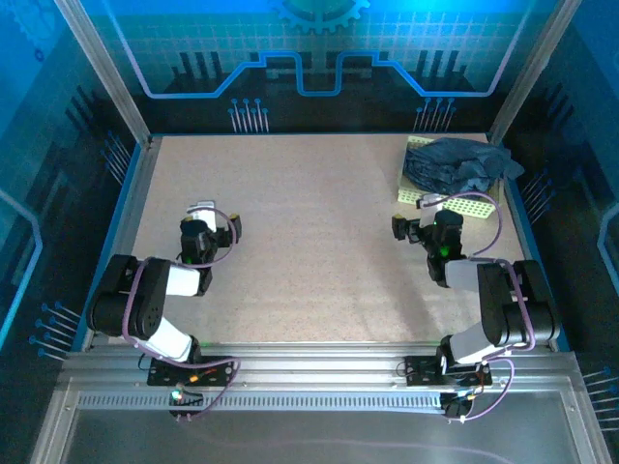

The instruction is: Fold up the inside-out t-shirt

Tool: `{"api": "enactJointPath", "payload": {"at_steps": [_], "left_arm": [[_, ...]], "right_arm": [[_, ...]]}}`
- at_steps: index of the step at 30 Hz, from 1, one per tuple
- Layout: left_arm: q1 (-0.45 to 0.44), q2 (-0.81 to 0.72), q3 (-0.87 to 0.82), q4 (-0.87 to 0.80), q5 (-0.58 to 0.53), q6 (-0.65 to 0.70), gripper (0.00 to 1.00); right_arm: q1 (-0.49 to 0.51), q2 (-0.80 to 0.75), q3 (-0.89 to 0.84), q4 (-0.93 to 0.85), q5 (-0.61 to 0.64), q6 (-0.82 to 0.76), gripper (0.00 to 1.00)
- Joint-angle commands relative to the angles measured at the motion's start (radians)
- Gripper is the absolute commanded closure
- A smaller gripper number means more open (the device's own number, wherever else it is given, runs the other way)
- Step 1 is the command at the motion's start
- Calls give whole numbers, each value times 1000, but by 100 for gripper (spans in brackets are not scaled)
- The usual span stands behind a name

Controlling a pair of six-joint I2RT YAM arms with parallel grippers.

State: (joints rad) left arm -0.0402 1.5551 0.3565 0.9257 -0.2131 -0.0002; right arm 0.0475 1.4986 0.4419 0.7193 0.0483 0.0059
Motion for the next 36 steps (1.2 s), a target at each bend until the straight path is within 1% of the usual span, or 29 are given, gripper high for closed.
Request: {"api": "enactJointPath", "payload": {"at_steps": [1,36], "left_arm": [[4,5,10,36,-15,-7,1],[4,4,10,36,-14,-7,1]], "right_arm": [[14,8,-10,39,13,-14,0],[6,7,-11,39,-4,-12,0]]}}
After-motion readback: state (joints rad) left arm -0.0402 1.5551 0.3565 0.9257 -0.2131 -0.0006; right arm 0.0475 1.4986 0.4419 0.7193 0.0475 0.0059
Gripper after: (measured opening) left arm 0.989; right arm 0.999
